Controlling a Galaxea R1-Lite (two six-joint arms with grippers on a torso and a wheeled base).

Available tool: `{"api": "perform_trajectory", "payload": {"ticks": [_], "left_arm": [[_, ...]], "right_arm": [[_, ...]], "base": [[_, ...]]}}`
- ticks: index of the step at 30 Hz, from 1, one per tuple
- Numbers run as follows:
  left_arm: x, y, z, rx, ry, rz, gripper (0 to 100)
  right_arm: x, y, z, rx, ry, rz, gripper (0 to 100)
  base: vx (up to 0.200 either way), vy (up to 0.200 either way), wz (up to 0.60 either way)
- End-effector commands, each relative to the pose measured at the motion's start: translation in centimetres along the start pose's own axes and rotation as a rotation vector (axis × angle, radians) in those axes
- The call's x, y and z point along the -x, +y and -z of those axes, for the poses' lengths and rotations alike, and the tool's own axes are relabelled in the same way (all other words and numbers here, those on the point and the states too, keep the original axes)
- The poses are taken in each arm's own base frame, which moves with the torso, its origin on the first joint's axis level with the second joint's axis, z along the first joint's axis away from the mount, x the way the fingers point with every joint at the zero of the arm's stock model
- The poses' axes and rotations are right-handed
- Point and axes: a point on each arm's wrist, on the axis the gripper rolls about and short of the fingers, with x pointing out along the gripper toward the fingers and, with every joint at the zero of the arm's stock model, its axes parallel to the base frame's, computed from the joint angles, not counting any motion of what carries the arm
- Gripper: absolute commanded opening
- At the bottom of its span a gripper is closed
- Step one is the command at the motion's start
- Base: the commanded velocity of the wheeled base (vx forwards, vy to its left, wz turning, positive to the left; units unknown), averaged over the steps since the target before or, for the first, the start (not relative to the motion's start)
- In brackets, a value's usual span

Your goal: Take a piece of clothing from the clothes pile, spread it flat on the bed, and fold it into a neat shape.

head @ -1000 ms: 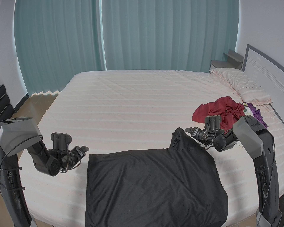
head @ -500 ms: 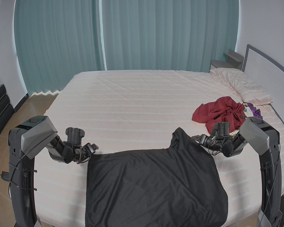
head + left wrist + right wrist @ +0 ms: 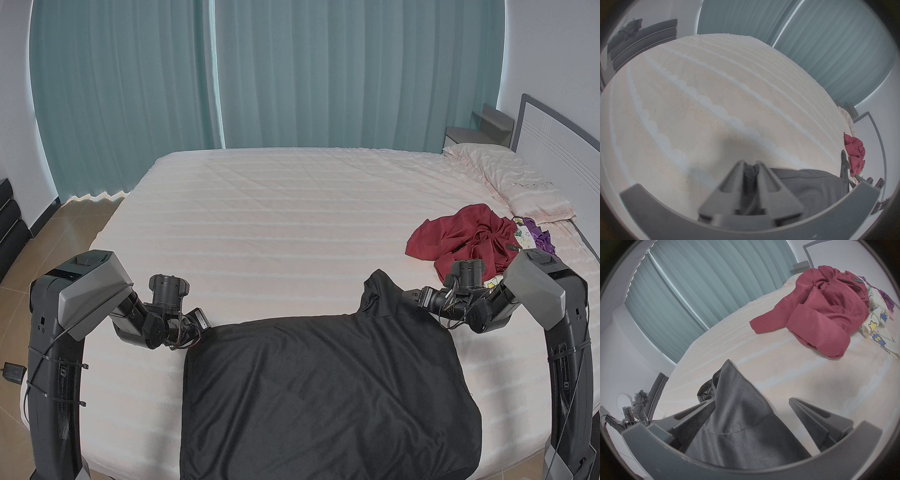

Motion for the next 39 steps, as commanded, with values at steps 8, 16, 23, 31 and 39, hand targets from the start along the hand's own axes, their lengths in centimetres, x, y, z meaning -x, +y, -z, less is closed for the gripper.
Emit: {"api": "perform_trajectory", "payload": {"ticks": [8, 16, 23, 31, 39], "left_arm": [[1.2, -0.1, -0.5, 0.004, -0.028, -0.019, 0], [2.1, -0.7, -1.3, 0.005, -0.06, -0.01, 0], [3.0, -1.5, -2.8, 0.01, -0.144, -0.028, 0], [4.8, -3.0, -5.4, 0.026, -0.253, -0.005, 0], [4.9, -4.0, -6.8, 0.026, -0.29, 0.022, 0]], "right_arm": [[-3.1, 1.3, 1.2, 0.043, 0.021, -0.029, 0], [-3.9, 1.2, -0.3, 0.039, -0.055, -0.016, 0], [-3.0, 0.4, -3.6, 0.018, -0.196, 0.019, 0], [-1.3, 1.0, -6.8, -0.018, -0.324, -0.023, 0], [-0.7, 2.1, -8.9, -0.026, -0.391, -0.057, 0]], "base": [[0.0, 0.0, 0.0], [0.0, 0.0, 0.0], [0.0, 0.0, 0.0], [0.0, 0.0, 0.0], [0.0, 0.0, 0.0]]}}
